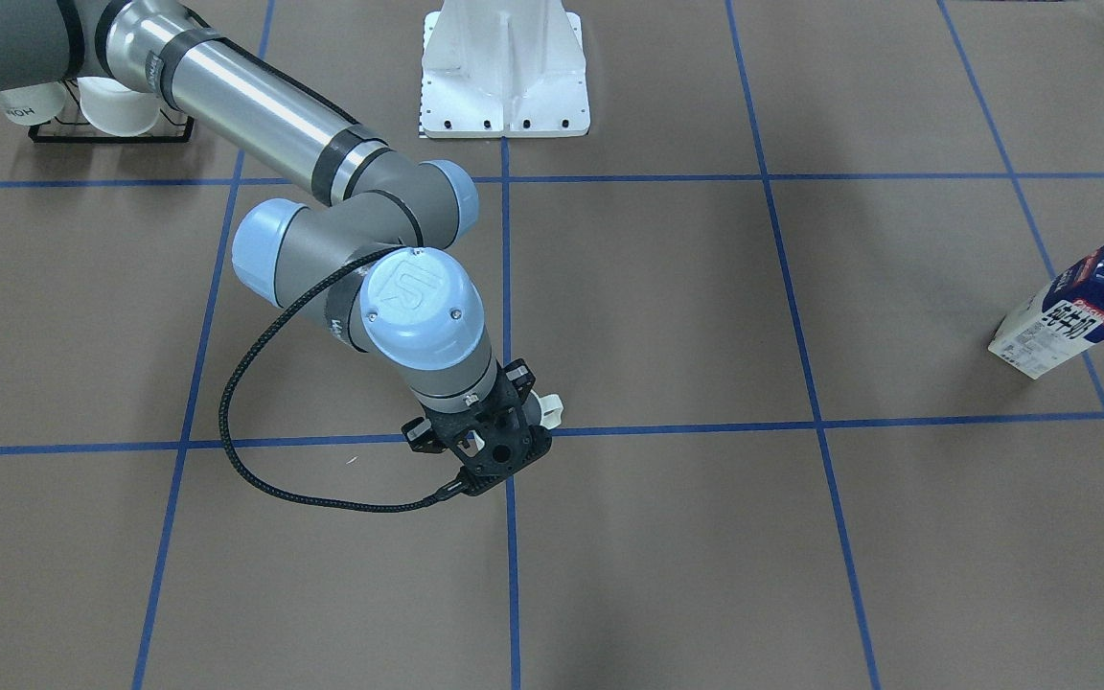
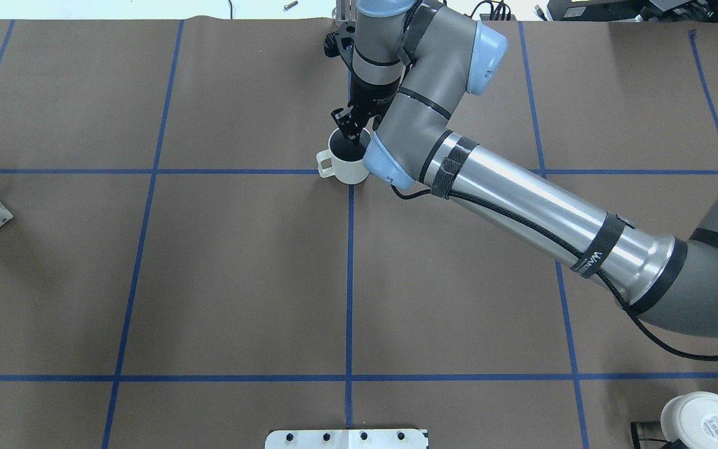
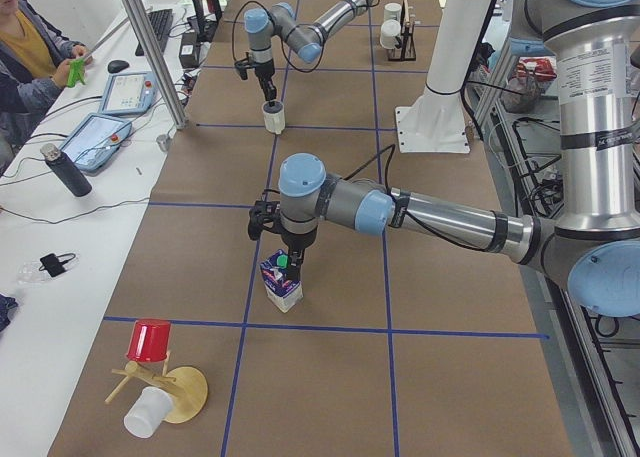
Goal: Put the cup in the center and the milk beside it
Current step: 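Release the mug and raise the right gripper back toward its start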
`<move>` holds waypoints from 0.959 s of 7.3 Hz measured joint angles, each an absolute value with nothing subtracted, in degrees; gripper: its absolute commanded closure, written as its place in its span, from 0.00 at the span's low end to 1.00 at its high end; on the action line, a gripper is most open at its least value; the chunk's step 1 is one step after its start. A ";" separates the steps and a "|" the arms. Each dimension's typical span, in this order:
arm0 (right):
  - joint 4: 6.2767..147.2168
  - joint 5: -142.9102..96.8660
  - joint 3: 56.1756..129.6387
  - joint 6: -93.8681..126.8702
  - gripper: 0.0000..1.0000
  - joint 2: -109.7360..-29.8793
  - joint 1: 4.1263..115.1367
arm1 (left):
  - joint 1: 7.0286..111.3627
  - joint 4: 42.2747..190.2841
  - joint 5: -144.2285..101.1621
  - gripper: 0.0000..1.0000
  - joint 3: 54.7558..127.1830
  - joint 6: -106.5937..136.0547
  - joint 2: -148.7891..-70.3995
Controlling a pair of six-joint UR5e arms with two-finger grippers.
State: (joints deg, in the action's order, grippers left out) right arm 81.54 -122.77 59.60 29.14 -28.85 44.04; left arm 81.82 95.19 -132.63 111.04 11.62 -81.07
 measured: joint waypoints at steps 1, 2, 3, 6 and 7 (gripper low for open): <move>81.53 -123.80 59.94 29.04 0.00 -28.71 45.30 | 81.70 96.06 -130.17 0.03 111.45 9.43 -81.24; 81.53 -125.12 60.46 28.84 0.00 -29.12 46.50 | 81.57 96.70 -128.18 0.03 111.35 5.33 -81.72; 81.48 -126.03 61.80 28.65 0.00 -30.45 47.42 | 81.49 96.83 -127.49 0.03 110.80 1.25 -82.65; 81.43 -127.18 68.85 28.26 0.00 -37.45 49.82 | 81.56 94.22 -132.78 0.03 106.34 2.46 -86.05; 81.45 -127.23 69.82 28.30 0.00 -38.44 50.05 | 81.78 92.69 -135.31 0.03 104.55 9.36 -87.74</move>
State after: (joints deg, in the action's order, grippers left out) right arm 81.45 -127.23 69.82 28.30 -38.44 50.05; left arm 81.78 92.69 -135.31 104.55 9.36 -87.74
